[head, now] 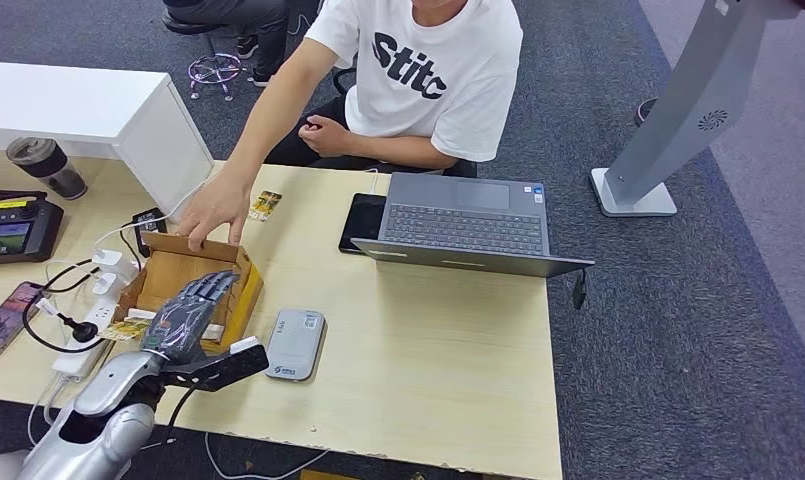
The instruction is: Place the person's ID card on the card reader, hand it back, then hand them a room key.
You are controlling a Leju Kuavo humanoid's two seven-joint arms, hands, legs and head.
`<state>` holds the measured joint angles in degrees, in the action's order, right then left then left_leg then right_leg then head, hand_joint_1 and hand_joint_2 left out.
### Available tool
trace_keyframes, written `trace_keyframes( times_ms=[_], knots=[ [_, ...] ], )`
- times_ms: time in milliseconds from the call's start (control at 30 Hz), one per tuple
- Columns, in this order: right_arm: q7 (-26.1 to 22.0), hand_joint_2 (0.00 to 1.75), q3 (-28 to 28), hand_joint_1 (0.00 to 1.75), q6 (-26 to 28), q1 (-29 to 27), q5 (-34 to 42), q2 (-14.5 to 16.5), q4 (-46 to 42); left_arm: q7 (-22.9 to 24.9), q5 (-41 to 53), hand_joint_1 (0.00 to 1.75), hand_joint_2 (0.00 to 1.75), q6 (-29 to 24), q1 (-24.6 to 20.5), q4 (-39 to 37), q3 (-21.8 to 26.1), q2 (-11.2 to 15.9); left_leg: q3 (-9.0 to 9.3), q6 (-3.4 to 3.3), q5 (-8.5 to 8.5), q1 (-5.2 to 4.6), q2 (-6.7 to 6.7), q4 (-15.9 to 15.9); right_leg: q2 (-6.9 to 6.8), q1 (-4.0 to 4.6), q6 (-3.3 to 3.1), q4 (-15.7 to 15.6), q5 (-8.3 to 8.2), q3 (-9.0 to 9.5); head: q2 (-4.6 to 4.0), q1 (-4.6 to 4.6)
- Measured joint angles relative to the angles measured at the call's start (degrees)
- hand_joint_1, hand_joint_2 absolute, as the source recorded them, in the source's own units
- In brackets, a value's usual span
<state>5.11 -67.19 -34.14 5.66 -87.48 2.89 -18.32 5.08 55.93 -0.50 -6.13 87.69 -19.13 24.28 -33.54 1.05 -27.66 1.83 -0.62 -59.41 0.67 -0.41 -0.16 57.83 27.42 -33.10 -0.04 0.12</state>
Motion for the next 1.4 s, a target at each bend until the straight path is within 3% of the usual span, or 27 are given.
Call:
trace_keyframes(
  times_ms=[1000,1400],
  knots=[
    [0.35,1.75,0.0,0.0,0.0,-0.04,0.07,0.0,-0.02,3.1,4.85,0.0,1.75,-2.51,-1.13,0.11,-0.61,1.29,0.0,0.0,0.0,-0.01,0.0,0.0,0.0,-0.01,0.0,0.0,0.0,0.0,0.0,0.0],
    [0.44,1.75,0.0,0.0,0.0,-0.05,0.14,0.0,-0.02,3.91,4.22,0.0,1.75,-0.41,-1.14,0.13,-0.66,3.52,-0.01,0.0,0.0,0.0,0.0,0.0,0.0,0.0,0.0,0.0,0.0,0.0,0.0,0.01]
  ],
)
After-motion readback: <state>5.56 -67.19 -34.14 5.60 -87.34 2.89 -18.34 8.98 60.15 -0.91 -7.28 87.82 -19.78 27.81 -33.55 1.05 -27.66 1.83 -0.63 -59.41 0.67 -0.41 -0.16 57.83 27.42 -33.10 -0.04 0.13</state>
